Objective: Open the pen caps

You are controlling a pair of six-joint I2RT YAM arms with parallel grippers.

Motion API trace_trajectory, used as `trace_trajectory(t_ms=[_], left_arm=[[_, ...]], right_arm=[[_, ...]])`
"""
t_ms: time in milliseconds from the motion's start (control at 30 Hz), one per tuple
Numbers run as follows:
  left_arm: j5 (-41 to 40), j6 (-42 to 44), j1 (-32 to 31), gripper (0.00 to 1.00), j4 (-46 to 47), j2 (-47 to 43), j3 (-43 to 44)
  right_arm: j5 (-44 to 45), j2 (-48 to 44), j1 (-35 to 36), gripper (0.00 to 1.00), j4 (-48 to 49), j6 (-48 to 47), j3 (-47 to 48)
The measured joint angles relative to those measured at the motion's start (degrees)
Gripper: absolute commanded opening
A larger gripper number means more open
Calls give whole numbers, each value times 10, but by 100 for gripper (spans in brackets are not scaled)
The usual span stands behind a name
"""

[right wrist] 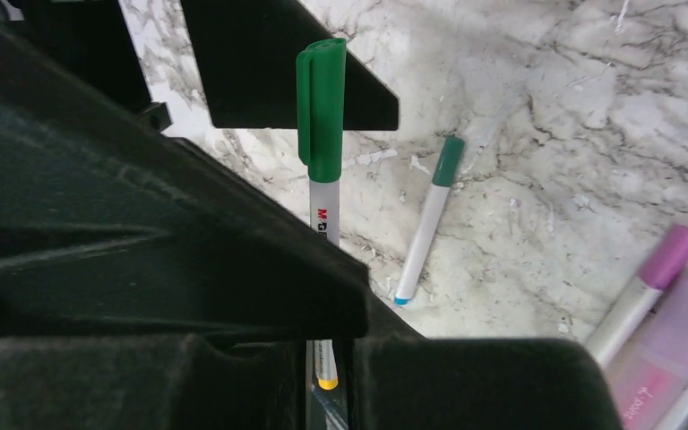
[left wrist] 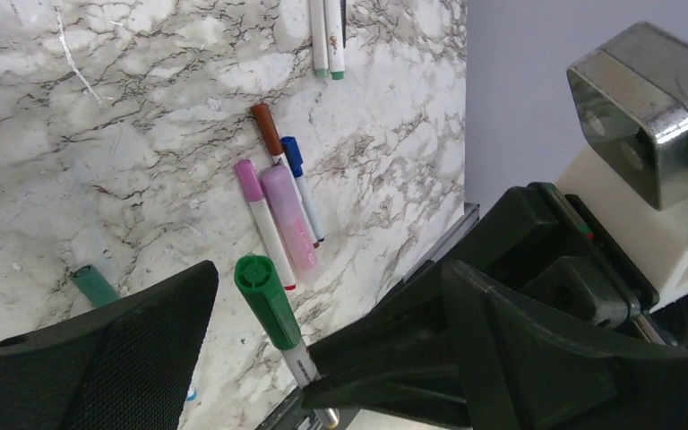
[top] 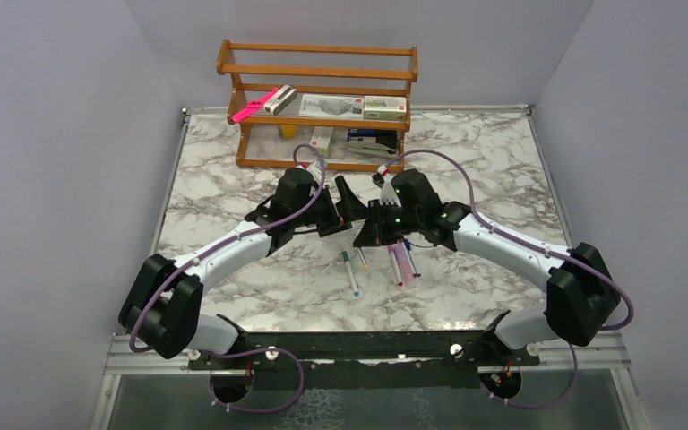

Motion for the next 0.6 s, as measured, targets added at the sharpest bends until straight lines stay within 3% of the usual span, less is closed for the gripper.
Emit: trace_trajectory(t_ms=[200, 300, 367, 433, 567, 600], left_arm=[[-26, -35, -21, 93, 35, 17, -12], [-32, -42, -27, 82, 45, 18, -13], [-35, -48, -31, 70, 54, 18, -13], [-36, -52, -35, 51, 63, 18, -13], [-36, -51, -43, 26, 69, 18, -13], [-37, -50, -43, 16, 67, 18, -13]], right_arm=[[-22, -7, -3, 2, 15, 22, -18], [-22, -16, -2, 2, 16, 27, -21], [-22, -21, -2, 2, 18, 30, -21], [-22, -24, -2, 2, 20, 32, -22], [-21, -26, -1, 2, 21, 35, -22], [-21, -27, -1, 2, 22, 36, -22]])
